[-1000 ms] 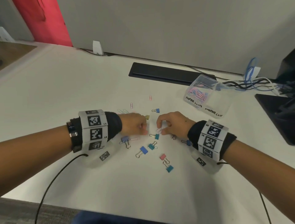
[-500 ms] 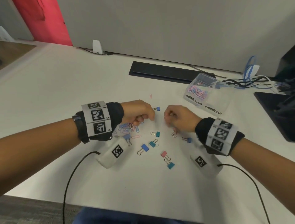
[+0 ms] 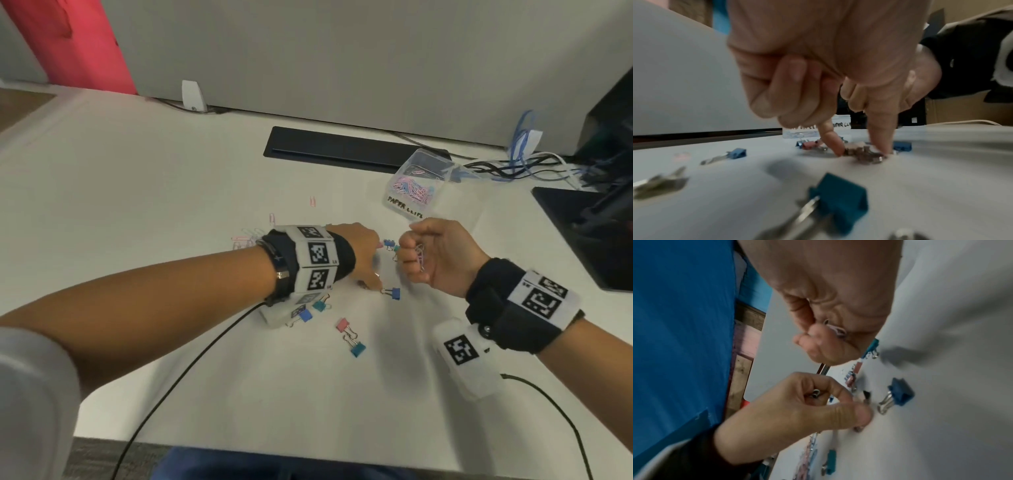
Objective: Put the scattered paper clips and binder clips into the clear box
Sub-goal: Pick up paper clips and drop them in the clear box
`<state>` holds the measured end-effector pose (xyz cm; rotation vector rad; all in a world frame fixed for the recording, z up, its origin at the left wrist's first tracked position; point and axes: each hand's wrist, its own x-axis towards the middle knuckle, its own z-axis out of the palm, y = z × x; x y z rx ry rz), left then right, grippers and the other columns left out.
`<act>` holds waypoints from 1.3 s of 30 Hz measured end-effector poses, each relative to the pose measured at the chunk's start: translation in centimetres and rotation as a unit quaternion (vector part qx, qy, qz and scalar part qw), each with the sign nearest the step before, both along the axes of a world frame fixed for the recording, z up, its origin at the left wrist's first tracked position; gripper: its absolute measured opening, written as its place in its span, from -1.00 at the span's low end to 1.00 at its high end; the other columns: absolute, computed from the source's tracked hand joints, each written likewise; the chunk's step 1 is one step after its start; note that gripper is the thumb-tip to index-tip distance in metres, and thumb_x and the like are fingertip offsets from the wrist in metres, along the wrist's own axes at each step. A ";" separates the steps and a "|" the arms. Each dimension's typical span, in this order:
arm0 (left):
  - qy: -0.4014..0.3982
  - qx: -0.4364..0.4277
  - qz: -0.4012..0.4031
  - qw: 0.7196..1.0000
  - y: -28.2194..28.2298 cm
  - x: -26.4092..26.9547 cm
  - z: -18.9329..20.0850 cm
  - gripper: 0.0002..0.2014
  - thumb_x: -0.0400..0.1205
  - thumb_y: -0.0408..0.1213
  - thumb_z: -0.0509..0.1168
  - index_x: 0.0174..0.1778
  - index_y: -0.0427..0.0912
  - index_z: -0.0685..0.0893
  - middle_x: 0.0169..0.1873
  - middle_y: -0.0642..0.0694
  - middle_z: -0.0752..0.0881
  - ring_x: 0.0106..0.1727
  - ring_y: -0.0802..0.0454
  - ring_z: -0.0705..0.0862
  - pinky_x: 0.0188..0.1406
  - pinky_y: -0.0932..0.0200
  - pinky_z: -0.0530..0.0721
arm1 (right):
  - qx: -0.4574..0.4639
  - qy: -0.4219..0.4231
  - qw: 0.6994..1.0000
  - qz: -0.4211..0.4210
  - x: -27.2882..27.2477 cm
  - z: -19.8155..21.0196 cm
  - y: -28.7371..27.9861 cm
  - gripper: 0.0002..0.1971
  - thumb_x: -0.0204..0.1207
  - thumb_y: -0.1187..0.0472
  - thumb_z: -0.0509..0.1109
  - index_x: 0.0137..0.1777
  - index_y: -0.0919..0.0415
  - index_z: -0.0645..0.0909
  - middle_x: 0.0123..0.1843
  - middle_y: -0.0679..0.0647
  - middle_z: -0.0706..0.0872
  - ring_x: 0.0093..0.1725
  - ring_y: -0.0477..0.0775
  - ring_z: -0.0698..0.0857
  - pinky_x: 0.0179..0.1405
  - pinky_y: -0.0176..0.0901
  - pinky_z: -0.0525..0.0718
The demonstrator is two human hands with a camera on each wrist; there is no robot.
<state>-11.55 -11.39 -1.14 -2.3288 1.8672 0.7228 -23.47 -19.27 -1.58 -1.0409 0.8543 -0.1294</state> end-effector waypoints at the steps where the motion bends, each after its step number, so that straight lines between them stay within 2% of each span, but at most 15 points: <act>1: -0.006 0.000 -0.007 1.000 0.0 -0.2 0.1 -0.68 0.54 -0.06 0.35 0.09 -0.19 0.61 -0.40 -0.05 0.47 -0.19 -0.01 0.48 -0.18 0.20 0.46 | -0.017 0.030 0.999 0.009 -0.1 -0.2 -0.1 -0.50 0.59 0.01 0.06 -0.58 0.16 0.40 -0.65 0.00 0.40 -0.71 -0.07 0.33 -0.74 -0.40 0.22; 3: -0.006 0.006 -0.015 1.000 0.0 -0.3 0.1 -0.75 0.59 -0.19 0.29 0.12 -0.23 0.60 -0.20 -0.19 0.63 -0.06 -0.10 0.60 -0.11 0.16 0.50 | -0.081 0.096 0.991 0.047 -0.3 -0.4 -0.1 -0.49 0.63 -0.08 0.09 -0.54 0.14 0.36 -0.68 -0.07 0.30 -0.73 -0.13 0.23 -0.74 -0.43 0.11; 6: 0.007 0.004 -0.035 0.999 0.2 0.1 0.1 -0.61 0.62 -0.27 0.25 0.37 -0.30 0.54 0.24 -0.25 0.64 0.31 -0.15 0.59 0.21 0.11 0.54 | -0.256 0.199 0.936 0.138 -0.2 -0.4 0.7 -0.66 0.66 0.14 0.15 -0.31 0.22 0.57 -0.65 -0.08 0.38 -0.69 -0.16 0.29 -0.77 -0.43 0.21; 7: 0.011 0.008 -0.037 0.999 0.2 0.3 0.0 -0.60 0.63 -0.28 0.25 0.39 -0.32 0.53 0.25 -0.26 0.63 0.31 -0.14 0.59 0.22 0.12 0.54 | -0.319 0.225 0.906 0.163 0.0 -0.5 0.9 -0.72 0.65 0.21 0.16 -0.19 0.27 0.64 -0.55 -0.01 0.51 -0.60 -0.13 0.39 -0.71 -0.42 0.35; 9: 0.024 0.026 -0.041 0.999 0.0 0.8 -0.4 -0.69 0.63 -0.26 0.25 0.25 -0.28 0.64 0.02 -0.20 0.63 0.08 -0.07 0.60 -0.04 0.22 0.55 | -0.424 0.249 0.847 0.203 0.4 -1.1 1.3 -0.77 0.61 0.24 0.22 0.04 0.34 0.68 -0.10 0.19 0.72 -0.23 -0.01 0.56 -0.23 -0.33 0.58; 11: 0.039 0.045 -0.040 0.997 -0.1 1.3 -1.1 -0.88 0.62 -0.24 0.27 -0.14 -0.19 0.65 -0.22 -0.07 0.58 -0.13 0.02 0.53 -0.34 0.36 0.42 | -0.480 0.267 0.807 0.217 0.8 -1.3 1.7 -0.75 0.55 0.19 0.31 0.15 0.27 0.66 0.21 0.22 0.65 -0.01 0.06 0.53 0.01 -0.22 0.44; 14: 0.056 0.041 -0.040 0.997 -0.1 2.0 -1.6 -0.86 0.62 -0.22 0.26 -0.20 -0.17 0.62 -0.45 0.07 0.46 -0.41 0.18 0.42 -0.42 0.41 0.35 | -0.513 0.253 0.790 0.221 1.1 -1.1 2.1 -0.78 0.51 0.17 0.36 0.11 0.21 0.66 0.11 0.21 0.67 -0.14 0.09 0.58 -0.13 -0.25 0.42; 18: 0.063 0.042 -0.040 0.996 0.2 2.5 -1.8 -0.86 0.63 -0.16 0.24 -0.16 -0.13 0.56 -0.48 0.05 0.44 -0.46 0.19 0.38 -0.42 0.35 0.37 | -0.540 0.247 0.766 0.245 1.4 -0.8 2.9 -0.76 0.50 0.10 0.38 0.06 0.23 0.70 -0.20 0.05 0.56 -0.27 -0.03 0.49 -0.39 -0.34 0.37; 21: 0.046 0.046 -0.038 0.997 0.2 2.6 -1.9 -0.75 0.62 -0.10 0.26 -0.34 -0.11 0.51 -0.49 0.02 0.44 -0.45 0.13 0.41 -0.44 0.33 0.36 | -0.566 0.269 0.739 0.246 1.7 -0.9 3.0 -0.74 0.50 0.08 0.38 0.06 0.24 0.70 -0.17 0.07 0.55 -0.17 0.04 0.51 -0.34 -0.26 0.40; 24: 0.030 0.038 -0.028 0.998 0.3 3.1 -2.1 -0.72 0.60 -0.11 0.27 -0.41 -0.07 0.46 -0.33 -0.05 0.54 -0.25 0.00 0.49 -0.41 0.35 0.36 | -0.557 0.299 0.737 0.239 1.7 -0.8 2.3 -0.76 0.51 0.12 0.38 0.03 0.27 0.73 -0.15 0.16 0.68 -0.20 0.07 0.55 -0.43 -0.30 0.40; 27: 0.020 0.047 -0.026 0.998 0.5 3.6 -2.0 -0.71 0.59 -0.12 0.29 -0.43 -0.06 0.45 -0.33 -0.01 0.55 -0.16 0.01 0.50 -0.39 0.36 0.37 | -0.551 0.332 0.730 0.231 1.5 -0.8 1.6 -0.75 0.49 0.13 0.38 0.01 0.31 0.74 0.02 0.22 0.76 -0.09 0.14 0.64 -0.19 -0.13 0.54; 30: 0.030 0.035 -0.018 0.999 0.7 3.7 -1.5 -0.85 0.58 -0.13 0.32 -0.11 -0.14 0.58 -0.14 -0.01 0.55 -0.07 0.04 0.49 -0.32 0.31 0.42 | -0.566 0.374 0.699 0.225 1.5 -0.5 1.5 -0.72 0.49 0.15 0.37 0.16 0.25 0.64 0.17 0.20 0.69 0.12 0.21 0.64 -0.02 -0.10 0.54; 32: 0.038 0.015 -0.009 0.999 1.0 3.6 -1.2 -0.73 0.55 -0.13 0.36 0.09 -0.17 0.59 -0.01 -0.03 0.51 0.02 0.02 0.49 -0.19 0.30 0.45 | -0.588 0.376 0.681 0.224 1.7 -0.3 1.9 -0.71 0.49 0.21 0.34 0.21 0.19 0.58 0.20 0.17 0.65 0.12 0.20 0.62 -0.04 -0.13 0.50; 35: 0.043 0.016 -0.016 0.999 1.1 3.4 -1.0 -0.67 0.55 -0.13 0.37 0.15 -0.22 0.64 0.10 -0.12 0.65 0.16 -0.07 0.60 0.06 0.19 0.51 | -0.596 0.331 0.699 0.213 2.3 -0.2 2.8 -0.81 0.52 0.24 0.24 0.10 0.18 0.58 0.10 0.16 0.66 0.00 0.18 0.59 -0.09 -0.14 0.50; 39: 0.020 0.065 -0.046 0.997 0.6 3.1 -1.3 -0.74 0.62 -0.10 0.27 -0.06 -0.25 0.67 -0.38 -0.03 0.53 -0.18 0.01 0.52 -0.39 0.34 0.39 | -0.490 0.217 0.834 0.131 3.0 0.0 3.1 -0.70 0.68 0.20 0.05 -0.01 0.28 0.62 -0.13 0.05 0.59 -0.24 0.02 0.55 -0.43 -0.37 0.49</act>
